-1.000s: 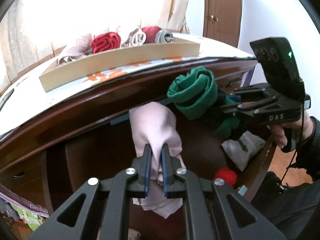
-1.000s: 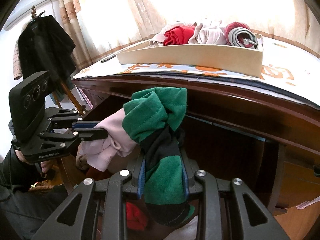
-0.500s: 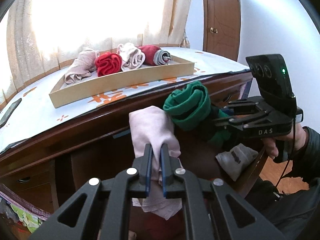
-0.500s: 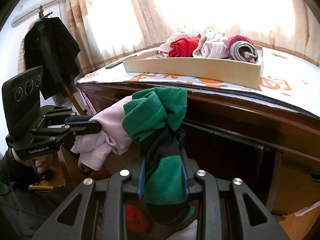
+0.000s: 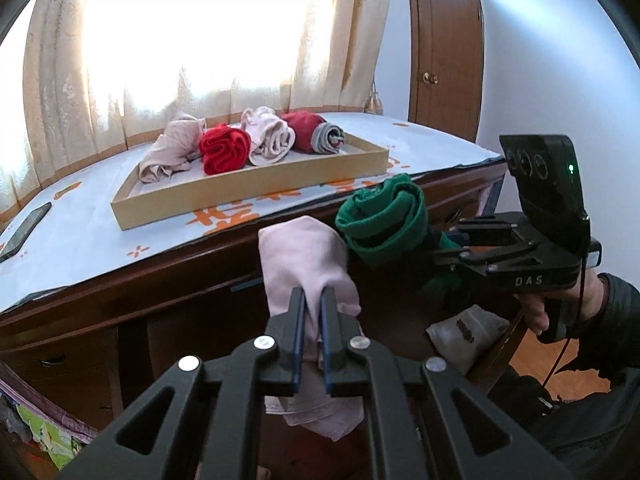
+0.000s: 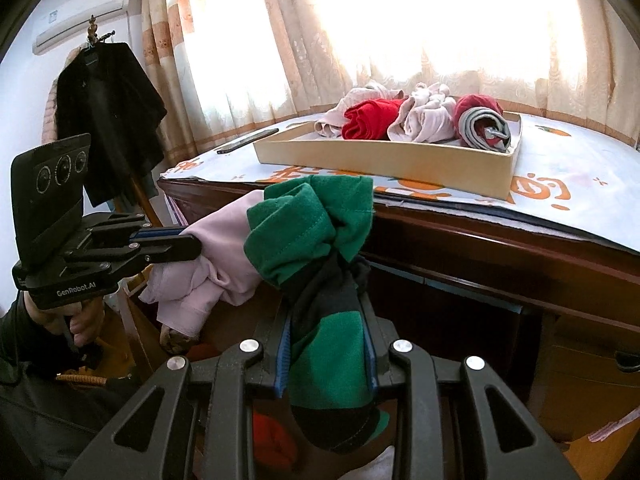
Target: Take underwear out of drawer
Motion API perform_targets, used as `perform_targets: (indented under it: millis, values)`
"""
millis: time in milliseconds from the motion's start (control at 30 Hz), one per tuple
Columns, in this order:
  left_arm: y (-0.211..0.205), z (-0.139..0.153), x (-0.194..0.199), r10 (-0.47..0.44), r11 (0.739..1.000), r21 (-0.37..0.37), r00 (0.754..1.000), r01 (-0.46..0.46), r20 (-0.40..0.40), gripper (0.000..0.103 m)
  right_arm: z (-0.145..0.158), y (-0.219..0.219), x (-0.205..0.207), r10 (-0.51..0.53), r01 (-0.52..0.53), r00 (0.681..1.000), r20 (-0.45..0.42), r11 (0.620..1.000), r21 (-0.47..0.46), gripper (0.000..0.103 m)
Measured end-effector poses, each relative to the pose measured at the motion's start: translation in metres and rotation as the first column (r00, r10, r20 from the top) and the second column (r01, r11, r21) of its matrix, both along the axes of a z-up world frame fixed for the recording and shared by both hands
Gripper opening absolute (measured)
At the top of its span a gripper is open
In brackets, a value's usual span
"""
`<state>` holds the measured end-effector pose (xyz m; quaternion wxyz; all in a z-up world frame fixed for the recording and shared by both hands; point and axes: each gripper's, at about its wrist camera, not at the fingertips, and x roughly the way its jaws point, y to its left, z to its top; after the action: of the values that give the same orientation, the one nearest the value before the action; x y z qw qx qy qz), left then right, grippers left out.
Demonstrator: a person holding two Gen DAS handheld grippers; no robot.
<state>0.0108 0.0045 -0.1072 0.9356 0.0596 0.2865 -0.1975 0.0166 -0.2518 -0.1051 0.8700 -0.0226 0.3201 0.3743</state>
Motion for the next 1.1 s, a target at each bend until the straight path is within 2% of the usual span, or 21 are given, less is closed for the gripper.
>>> perform_targets:
  millis: [200,467,1100]
  values:
    - [0.001,0.005,0.001,0.008,1.000,-0.018,1.000,-0.008,0.009,0.004,0.004,-0.003,-0.002,-0.001,0.000,1.000,0.023,1.000,0.021,0.031]
    - [0.004,0.021,-0.003,0.020,0.999,-0.030,0.999,-0.019,0.047,0.004,0.012,-0.018,0.000,-0.021,0.019,1.000,0.023,0.995,0.102,0.031]
    - [0.005,0.049,0.001,0.019,0.999,-0.033,0.994,-0.016,0.107,0.000,0.043,-0.025,-0.002,-0.038,0.028,0.995,0.088,0.993,0.117,0.031]
